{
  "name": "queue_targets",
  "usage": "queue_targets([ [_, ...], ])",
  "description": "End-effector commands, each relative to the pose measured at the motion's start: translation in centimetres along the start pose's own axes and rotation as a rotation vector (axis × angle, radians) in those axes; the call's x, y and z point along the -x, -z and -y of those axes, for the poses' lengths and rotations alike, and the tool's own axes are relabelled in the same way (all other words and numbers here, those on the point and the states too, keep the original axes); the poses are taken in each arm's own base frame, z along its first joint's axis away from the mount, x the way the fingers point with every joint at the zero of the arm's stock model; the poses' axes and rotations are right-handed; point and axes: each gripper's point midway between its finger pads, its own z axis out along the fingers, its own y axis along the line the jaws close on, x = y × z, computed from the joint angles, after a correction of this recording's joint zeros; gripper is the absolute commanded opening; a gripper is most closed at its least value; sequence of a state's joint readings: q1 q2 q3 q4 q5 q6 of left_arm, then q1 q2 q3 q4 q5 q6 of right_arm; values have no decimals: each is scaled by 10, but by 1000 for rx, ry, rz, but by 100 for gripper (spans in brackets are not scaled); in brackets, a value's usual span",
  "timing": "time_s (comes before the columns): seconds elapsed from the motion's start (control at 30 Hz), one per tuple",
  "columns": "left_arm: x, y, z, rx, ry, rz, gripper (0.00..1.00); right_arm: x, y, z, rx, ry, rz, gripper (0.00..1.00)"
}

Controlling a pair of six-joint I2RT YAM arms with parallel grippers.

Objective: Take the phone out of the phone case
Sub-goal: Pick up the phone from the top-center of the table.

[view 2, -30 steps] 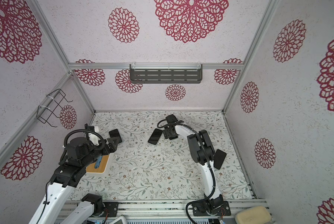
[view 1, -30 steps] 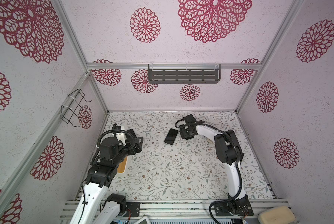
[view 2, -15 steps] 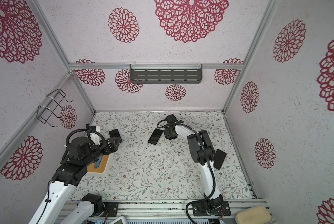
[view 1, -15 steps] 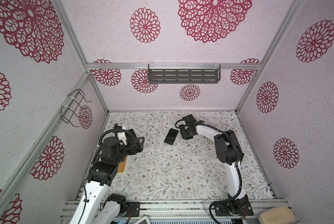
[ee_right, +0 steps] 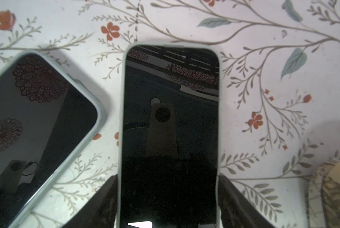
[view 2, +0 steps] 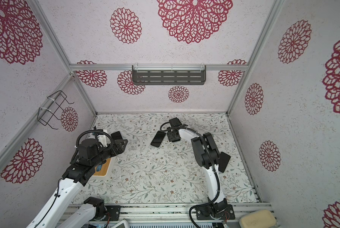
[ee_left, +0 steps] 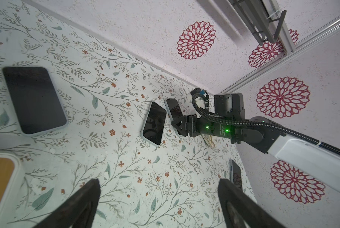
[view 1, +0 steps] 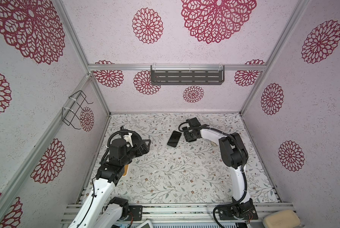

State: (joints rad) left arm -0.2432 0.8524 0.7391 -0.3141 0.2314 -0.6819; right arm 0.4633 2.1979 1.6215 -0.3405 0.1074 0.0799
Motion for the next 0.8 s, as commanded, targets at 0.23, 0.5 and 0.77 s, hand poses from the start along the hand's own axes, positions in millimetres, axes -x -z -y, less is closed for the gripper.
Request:
queue_targets([
  [0.23, 4, -42, 40, -206, 137, 27, 97, 16, 59, -5, 91, -64, 129, 38],
  [0.5, -10, -84, 55, -257, 214, -17, 97, 19, 101, -27, 215, -51, 204, 32],
  [0.77, -23, -122, 62, -308, 319, -53, 97, 13, 148, -73, 409, -1, 262, 32],
])
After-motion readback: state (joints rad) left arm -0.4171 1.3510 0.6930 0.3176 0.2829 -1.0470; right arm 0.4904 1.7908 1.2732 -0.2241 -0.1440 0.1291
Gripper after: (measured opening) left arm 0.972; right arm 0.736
